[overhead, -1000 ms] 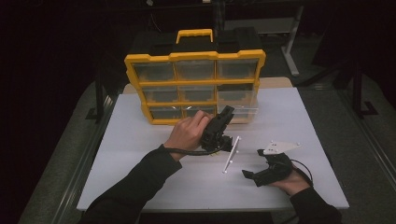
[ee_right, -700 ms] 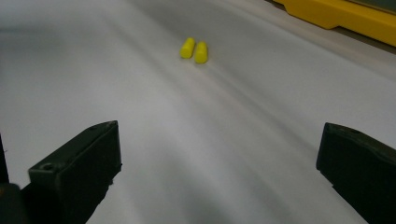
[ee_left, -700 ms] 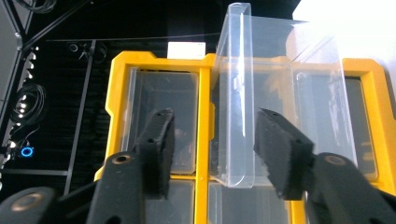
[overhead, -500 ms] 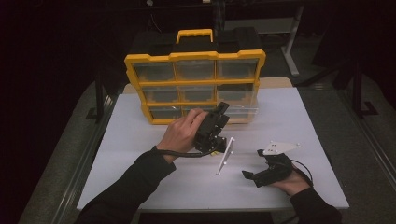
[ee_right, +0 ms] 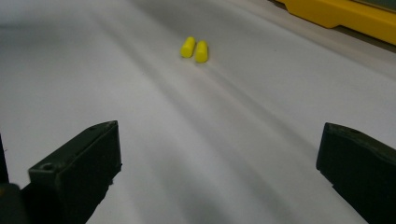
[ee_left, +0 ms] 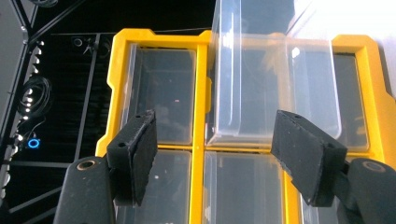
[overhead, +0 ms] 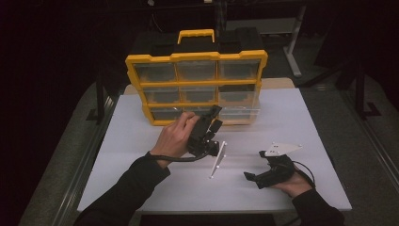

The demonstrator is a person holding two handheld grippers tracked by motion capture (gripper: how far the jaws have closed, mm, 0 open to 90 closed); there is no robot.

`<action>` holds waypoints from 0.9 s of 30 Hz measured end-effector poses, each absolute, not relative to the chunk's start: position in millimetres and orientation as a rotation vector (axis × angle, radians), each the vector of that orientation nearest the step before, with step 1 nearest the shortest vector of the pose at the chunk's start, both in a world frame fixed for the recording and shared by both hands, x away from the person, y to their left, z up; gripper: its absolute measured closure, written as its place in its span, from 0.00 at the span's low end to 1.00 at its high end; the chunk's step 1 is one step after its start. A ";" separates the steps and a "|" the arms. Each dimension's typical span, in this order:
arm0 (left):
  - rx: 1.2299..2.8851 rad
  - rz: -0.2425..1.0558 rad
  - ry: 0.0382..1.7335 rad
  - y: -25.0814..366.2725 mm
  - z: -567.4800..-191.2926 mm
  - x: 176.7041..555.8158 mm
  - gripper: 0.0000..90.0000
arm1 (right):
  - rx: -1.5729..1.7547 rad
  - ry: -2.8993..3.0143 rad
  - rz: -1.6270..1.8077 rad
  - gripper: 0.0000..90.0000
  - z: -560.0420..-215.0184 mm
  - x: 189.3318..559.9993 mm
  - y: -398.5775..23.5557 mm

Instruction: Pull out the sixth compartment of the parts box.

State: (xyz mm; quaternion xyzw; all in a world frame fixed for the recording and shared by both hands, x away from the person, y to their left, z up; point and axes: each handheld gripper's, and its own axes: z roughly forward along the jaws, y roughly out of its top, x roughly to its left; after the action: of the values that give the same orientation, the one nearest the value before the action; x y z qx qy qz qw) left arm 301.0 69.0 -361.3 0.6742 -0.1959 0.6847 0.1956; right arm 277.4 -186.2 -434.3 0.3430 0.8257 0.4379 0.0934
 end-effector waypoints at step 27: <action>1.932 1.957 -0.465 114.4 -391.6 300.1 0.16 | 1.013 2.447 1.297 0.00 -434.4 277.0 -186.5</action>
State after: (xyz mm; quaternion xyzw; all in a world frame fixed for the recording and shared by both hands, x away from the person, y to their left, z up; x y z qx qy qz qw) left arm 300.1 114.4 -391.6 0.6821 -0.1641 0.6908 0.1753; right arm 277.0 -186.5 -434.4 0.3420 0.8260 0.4377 0.0960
